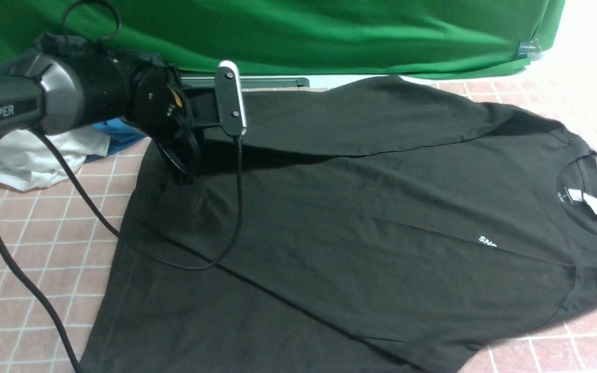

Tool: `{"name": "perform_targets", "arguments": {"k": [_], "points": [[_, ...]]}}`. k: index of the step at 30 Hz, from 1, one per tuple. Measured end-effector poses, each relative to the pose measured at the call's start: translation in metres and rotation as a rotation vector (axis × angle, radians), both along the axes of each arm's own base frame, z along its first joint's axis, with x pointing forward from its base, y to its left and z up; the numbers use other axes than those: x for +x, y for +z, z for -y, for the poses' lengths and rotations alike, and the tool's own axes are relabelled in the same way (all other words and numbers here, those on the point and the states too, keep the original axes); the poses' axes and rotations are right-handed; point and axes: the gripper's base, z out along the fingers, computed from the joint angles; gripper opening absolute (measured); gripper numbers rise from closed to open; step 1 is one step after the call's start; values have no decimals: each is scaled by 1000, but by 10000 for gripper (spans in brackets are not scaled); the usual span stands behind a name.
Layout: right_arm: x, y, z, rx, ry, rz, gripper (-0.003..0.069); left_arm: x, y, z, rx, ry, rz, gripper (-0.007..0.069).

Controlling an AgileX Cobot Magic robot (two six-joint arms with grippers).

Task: Fold a long-sleeved shirt over a pink coffee tablecloth.
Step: 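Fold the left side of the dark shirt inward over its body with the left gripper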

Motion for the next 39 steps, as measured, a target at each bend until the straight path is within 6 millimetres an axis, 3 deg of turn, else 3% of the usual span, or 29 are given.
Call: {"name": "perform_targets", "arguments": {"k": [12,27,30,36,39], "points": [[-2,-3,1,-61,28,-9,269,-35,12,17,90,110,-217,37],[-2,-3,1,-83,44,2,269,-53,7,22,97,183,-389,50],[-2,-3,1,-85,45,3,269,-57,6,25,54,204,-433,112],[-2,-4,2,-95,46,-9,269,-67,5,30,-21,272,-554,414],[-3,-5,2,-106,48,-20,269,-72,10,30,-18,288,-574,484]]}}
